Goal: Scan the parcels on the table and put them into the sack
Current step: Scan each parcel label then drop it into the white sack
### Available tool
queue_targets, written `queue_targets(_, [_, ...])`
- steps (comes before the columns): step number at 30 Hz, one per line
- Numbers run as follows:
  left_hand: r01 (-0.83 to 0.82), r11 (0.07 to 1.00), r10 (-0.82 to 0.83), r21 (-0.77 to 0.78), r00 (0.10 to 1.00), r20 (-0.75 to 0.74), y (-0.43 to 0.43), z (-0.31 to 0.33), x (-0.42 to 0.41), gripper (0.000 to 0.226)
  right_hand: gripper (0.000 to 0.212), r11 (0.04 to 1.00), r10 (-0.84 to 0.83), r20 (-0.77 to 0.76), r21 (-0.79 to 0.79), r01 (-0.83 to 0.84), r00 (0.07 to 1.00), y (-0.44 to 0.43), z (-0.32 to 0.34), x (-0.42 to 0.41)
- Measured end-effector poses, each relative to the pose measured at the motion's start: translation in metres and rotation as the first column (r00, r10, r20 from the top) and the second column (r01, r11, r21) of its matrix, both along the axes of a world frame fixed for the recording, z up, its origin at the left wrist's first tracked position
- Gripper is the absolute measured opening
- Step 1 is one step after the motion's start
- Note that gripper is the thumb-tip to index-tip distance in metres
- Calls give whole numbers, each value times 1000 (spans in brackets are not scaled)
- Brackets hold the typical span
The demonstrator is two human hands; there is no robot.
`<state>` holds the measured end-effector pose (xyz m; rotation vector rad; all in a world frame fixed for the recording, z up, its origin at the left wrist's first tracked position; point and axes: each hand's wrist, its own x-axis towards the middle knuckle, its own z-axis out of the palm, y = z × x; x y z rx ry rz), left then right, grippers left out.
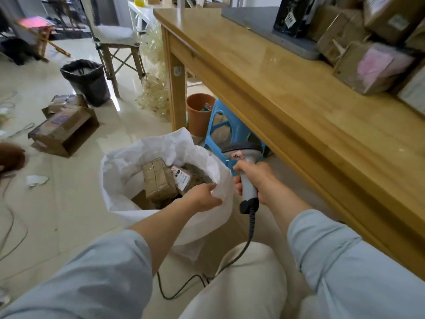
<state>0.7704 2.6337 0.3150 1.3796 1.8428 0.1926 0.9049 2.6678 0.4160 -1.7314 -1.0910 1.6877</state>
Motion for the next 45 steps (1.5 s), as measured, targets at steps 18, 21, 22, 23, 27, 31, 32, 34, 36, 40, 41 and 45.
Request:
queue_targets(18, [77, 781, 39, 619, 984, -171, 20, 232, 68, 60, 16, 929, -166, -218, 292, 227, 962, -37, 169, 85])
queue_targets(21, [136, 767, -31, 628, 984, -175, 31, 257, 109, 58, 11, 896, -233, -234, 326, 302, 944, -37, 191, 126])
queue_targets(22, [154, 767, -54, 623, 983, -177, 35, 263, 122, 57, 9, 892, -246, -254, 319, 321, 935, -37, 198, 139])
queue_targets(23, [175, 765, -81, 620, 981, -177, 39, 269, 136, 57, 9, 891, -257, -284, 301, 340, 924, -37, 204, 152])
queue_targets(27, [217, 746, -166, 630, 976, -140, 61, 295, 192, 58, 6, 817, -351, -348, 341, 466, 869, -32, 232, 206])
queue_targets(31, [219, 684, -209, 696, 973, -101, 85, 329, 232, 38, 15, 686, -463, -378, 420, 595, 801, -10, 258, 255])
queue_targets(32, [210, 673, -217, 709, 973, -83, 93, 336, 240, 32, 19, 664, -479, -409, 411, 625, 777, -3, 264, 267])
queue_targets(34, [186, 656, -230, 731, 972, -41, 114, 348, 256, 25, 24, 627, -506, -470, 375, 683, 723, 17, 271, 293])
queue_targets(36, [153, 645, -236, 749, 972, 5, 139, 359, 269, 23, 39, 583, -545, -473, 379, 718, 692, 37, 274, 318])
queue_targets(40, [-3, 670, -180, 743, 969, 167, 193, 382, 296, 22, 63, 526, -618, -420, 407, 746, 665, 76, 280, 354])
queue_targets(41, [-42, 681, -150, 731, 969, 196, 207, 385, 301, 27, 63, 518, -627, -416, 408, 752, 658, 85, 282, 359])
queue_targets(45, [-148, 734, -45, 663, 963, 264, 248, 391, 318, 52, 65, 526, -648, -379, 403, 749, 660, 113, 281, 370])
